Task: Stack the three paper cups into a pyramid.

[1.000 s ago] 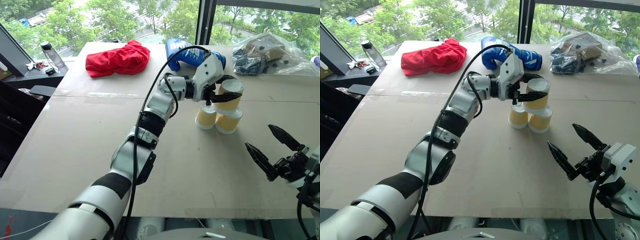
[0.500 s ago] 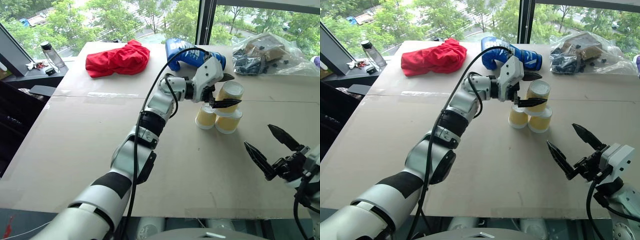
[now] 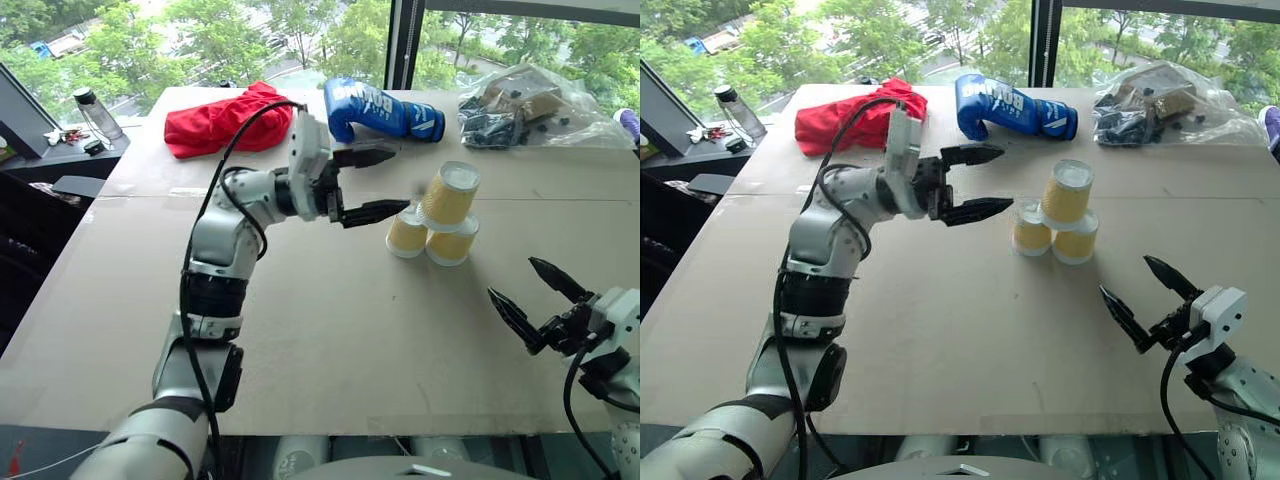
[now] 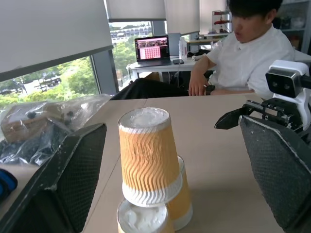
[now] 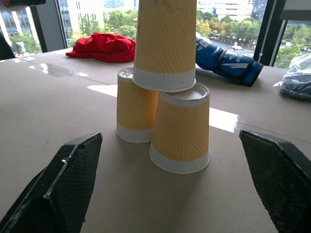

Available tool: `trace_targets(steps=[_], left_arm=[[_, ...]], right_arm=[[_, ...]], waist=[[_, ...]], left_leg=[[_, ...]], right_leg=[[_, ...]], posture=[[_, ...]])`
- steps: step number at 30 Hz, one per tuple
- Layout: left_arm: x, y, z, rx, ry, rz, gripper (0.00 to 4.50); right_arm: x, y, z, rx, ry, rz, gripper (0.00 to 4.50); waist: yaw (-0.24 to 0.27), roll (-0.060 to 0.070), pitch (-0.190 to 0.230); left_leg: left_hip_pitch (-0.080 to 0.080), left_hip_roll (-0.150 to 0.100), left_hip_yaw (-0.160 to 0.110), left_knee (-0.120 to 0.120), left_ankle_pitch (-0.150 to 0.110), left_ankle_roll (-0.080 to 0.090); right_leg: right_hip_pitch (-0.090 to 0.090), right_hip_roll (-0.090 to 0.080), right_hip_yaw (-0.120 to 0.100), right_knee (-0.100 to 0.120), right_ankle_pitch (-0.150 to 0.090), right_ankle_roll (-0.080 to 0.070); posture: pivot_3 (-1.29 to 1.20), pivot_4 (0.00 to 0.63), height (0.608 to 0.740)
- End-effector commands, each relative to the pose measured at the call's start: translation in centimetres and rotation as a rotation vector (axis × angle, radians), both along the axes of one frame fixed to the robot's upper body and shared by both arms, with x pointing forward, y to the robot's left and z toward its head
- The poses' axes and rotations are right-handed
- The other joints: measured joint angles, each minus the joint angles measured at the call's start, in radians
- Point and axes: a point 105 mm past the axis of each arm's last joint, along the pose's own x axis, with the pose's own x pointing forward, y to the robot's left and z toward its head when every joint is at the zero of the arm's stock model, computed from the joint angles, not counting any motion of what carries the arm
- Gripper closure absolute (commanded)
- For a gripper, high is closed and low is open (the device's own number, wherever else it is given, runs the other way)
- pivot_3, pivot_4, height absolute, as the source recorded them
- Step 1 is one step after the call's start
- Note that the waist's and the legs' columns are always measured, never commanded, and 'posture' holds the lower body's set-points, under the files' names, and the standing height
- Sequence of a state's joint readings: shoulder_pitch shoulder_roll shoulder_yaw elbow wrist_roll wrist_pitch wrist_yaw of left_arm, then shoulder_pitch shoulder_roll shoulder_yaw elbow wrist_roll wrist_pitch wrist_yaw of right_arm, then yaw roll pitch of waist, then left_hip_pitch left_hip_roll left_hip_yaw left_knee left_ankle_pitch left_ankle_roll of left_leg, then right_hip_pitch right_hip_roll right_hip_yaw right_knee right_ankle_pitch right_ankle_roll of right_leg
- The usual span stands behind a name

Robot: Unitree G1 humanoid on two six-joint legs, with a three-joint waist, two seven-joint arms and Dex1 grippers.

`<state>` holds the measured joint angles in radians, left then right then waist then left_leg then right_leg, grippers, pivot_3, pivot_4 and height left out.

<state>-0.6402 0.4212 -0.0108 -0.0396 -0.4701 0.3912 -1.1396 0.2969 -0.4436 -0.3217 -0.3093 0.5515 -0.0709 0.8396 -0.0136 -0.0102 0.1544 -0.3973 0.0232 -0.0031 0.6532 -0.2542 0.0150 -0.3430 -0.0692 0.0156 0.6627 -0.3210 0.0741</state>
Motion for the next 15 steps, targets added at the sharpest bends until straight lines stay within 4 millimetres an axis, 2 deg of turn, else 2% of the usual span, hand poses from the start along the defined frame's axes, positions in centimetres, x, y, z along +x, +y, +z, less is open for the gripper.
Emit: trace_targets(steps=[1,7,11,15], left_arm=[[-0.6,2.1,-3.2,0.071,0.062,0.179,0.02],[-1.9,6.4,-10.4,0.16,0.163,0.567,0.02],[-3.3,7.9,-12.9,0.217,0.194,0.657,0.02],[-3.4,9.4,-14.5,0.292,0.219,0.726,0.02]], right_arm=[[-0.1,-0.6,0.2,-0.026,-0.024,0.04,0.0],[0.5,-1.3,-1.2,-0.041,0.033,0.101,0.0],[1.0,-1.6,-1.7,-0.042,0.049,0.121,0.0],[1.3,-1.7,-2.4,-0.051,0.068,0.141,0.0]], waist=[[0.002,0.0,0.0],[0.009,0.001,0.0],[0.01,0.001,0.0],[0.011,0.002,-0.001]], left_leg=[[0.0,0.0,0.0,0.0,-0.001,0.002],[0.0,0.0,-0.001,0.0,-0.002,0.003],[0.001,0.0,-0.001,0.0,-0.002,0.003],[0.001,0.0,-0.002,0.0,-0.002,0.003]], right_leg=[[0.0,0.0,0.0,0.0,0.0,0.0],[0.0,-0.001,0.0,0.0,0.0,0.0],[0.001,-0.002,0.0,0.0,0.0,0.0],[0.001,-0.002,0.0,0.0,0.0,-0.001]], posture=[[0.0,0.15,0.74],[0.0,0.15,0.74],[0.0,0.15,0.74],[0.0,0.15,0.74]])
